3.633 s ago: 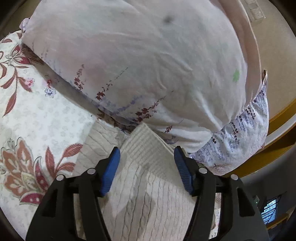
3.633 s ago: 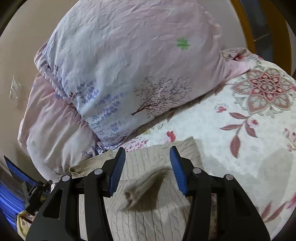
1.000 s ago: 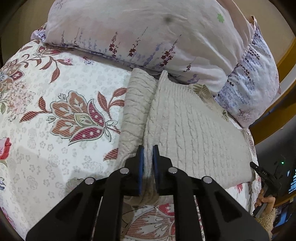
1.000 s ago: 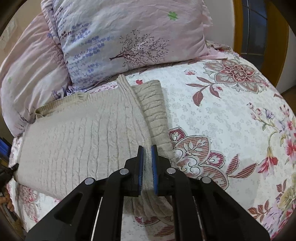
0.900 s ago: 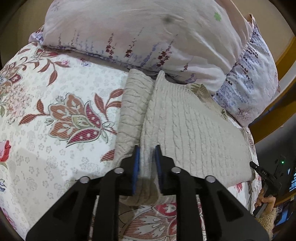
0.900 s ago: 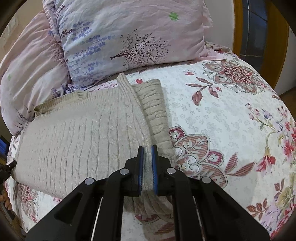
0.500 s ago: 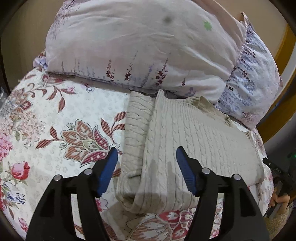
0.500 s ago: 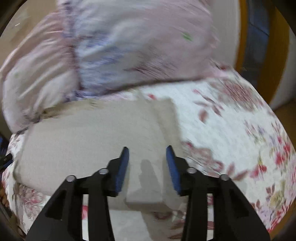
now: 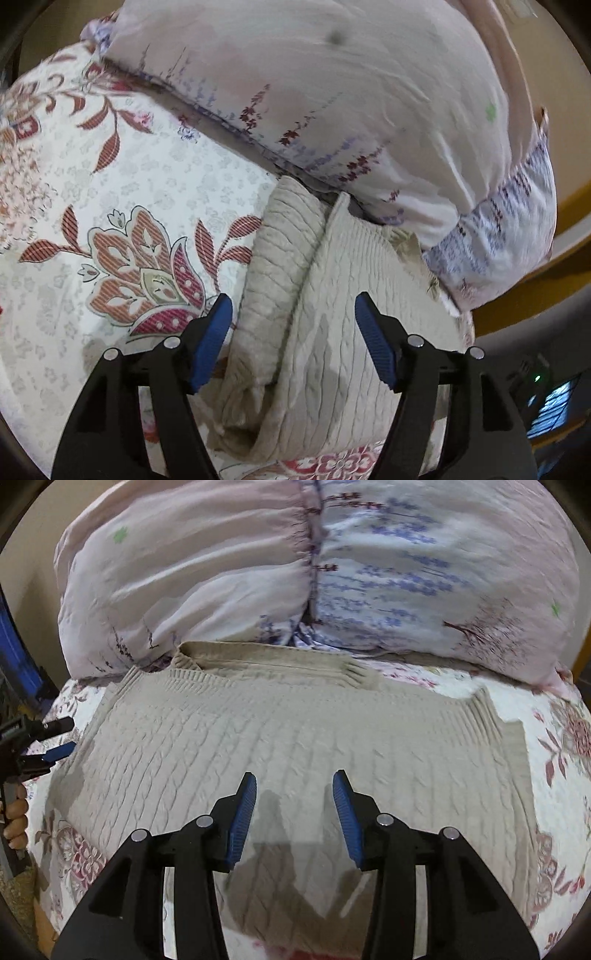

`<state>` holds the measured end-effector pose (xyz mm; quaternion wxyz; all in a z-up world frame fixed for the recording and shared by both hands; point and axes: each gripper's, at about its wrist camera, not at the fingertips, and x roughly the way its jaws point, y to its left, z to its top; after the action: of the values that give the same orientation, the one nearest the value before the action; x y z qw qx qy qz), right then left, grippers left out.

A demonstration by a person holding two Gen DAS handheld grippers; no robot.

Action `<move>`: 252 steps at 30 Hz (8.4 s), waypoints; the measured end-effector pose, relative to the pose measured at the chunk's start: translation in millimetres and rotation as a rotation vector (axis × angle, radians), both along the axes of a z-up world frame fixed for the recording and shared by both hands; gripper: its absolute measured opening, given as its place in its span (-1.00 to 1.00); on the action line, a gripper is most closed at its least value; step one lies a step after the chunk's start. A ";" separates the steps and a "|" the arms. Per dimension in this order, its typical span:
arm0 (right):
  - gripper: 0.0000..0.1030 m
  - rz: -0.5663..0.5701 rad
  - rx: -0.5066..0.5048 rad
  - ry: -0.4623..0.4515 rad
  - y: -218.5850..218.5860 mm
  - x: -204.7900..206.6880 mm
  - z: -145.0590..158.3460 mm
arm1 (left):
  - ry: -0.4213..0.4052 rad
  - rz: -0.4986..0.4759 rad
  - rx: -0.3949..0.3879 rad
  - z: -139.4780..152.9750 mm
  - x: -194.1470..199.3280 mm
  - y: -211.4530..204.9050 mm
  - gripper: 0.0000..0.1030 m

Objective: Fold small clothes

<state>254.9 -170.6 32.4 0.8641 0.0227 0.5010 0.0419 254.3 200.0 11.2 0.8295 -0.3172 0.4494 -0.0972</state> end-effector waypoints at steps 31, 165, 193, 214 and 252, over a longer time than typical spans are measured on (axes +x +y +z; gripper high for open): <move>0.18 0.045 -0.058 0.015 7.2 9.9 -12.5 | 0.060 -0.005 -0.185 -22.5 21.1 -18.5 -0.50; -0.85 -0.521 0.428 0.009 -256.2 -48.3 -10.3 | 0.082 -0.420 -0.163 -6.8 25.6 -249.3 0.56; -0.50 -0.283 0.669 0.018 -192.3 -49.9 17.7 | -0.035 -0.442 -0.213 19.4 2.9 -221.6 -0.26; -0.30 -0.210 0.400 0.084 -102.8 -15.7 -3.4 | -0.065 -0.241 0.125 0.7 -32.9 -142.1 0.41; 0.96 -0.187 -0.098 0.072 -15.4 -133.4 2.3 | -0.013 -0.244 0.682 -25.6 -151.6 -178.5 0.97</move>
<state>121.4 -186.0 34.7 0.8457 0.0285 0.5290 -0.0642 102.7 21.4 -14.4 0.8727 0.0343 0.4852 -0.0418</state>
